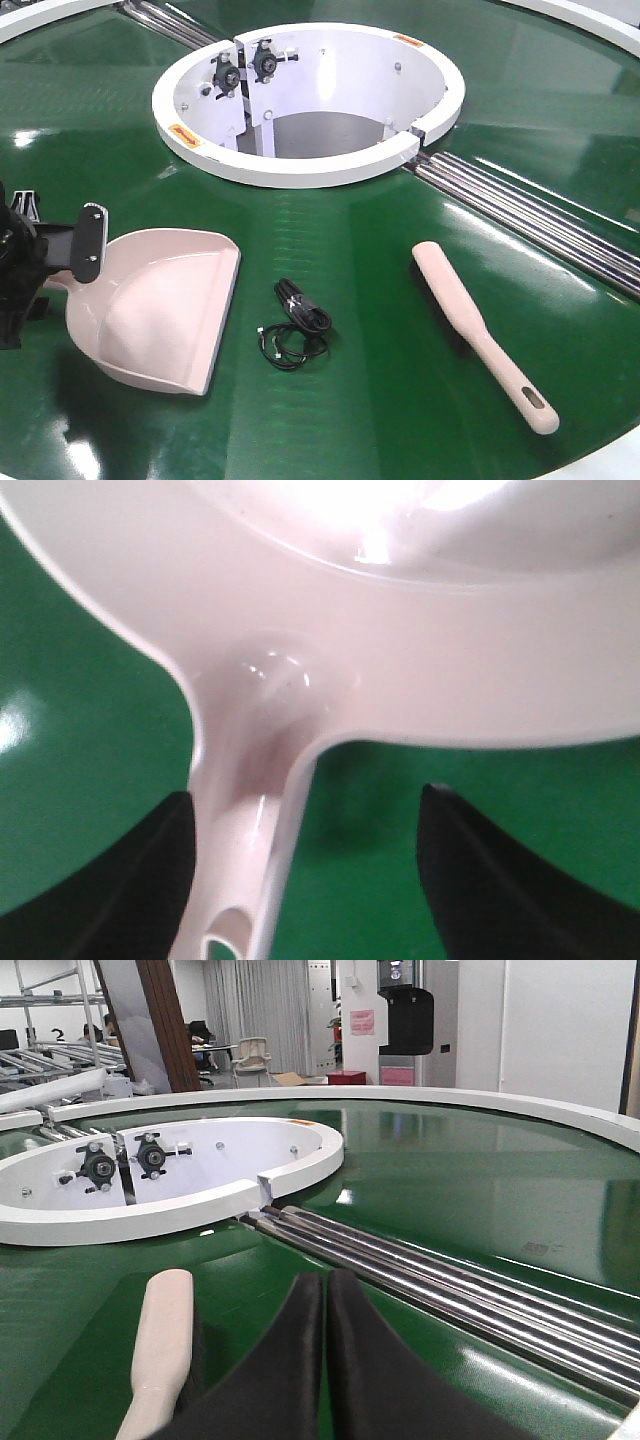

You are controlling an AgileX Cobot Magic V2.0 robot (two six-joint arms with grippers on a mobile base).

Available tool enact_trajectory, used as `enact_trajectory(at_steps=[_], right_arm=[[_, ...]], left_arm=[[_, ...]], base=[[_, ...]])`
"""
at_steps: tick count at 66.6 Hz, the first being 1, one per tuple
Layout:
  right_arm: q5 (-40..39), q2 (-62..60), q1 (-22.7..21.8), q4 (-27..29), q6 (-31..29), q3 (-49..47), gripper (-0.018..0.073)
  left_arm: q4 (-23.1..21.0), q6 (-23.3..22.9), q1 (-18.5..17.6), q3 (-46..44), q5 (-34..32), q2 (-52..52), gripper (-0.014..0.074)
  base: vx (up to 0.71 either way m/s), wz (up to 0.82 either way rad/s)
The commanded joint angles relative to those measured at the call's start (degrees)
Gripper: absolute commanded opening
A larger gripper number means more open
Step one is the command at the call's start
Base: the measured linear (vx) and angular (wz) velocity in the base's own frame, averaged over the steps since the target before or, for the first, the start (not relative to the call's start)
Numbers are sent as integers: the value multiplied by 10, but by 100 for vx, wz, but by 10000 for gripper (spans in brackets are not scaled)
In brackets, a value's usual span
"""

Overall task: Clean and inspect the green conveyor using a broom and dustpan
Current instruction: 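Lower the left gripper onto the pink dustpan handle and grasp it, then lift and tilt the dustpan with the left gripper, edge toward the cable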

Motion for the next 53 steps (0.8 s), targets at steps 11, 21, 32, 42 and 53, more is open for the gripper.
enact_trajectory(at_steps=[11,21,32,42,53], right_arm=[[-39,-10,0,-3,-3,7,-10],[-37,-10,0,-3,-3,7,-10],[-37,-10,0,-3,-3,7,-10],[-37,-10,0,-3,-3,7,-10],[-37,-10,0,-3,-3,7,-10]], left_arm=[[12,4,0,-43,-27,-4,444],[12,4,0,-57,-18,17,444],[12,21,0,-57,-13,40,442],[13,31,0,-57,-14,47,398],[14,32,0,-57,-15,46,198]], base=[[0,0],[0,0],[0,0],[0,0],[0,0]])
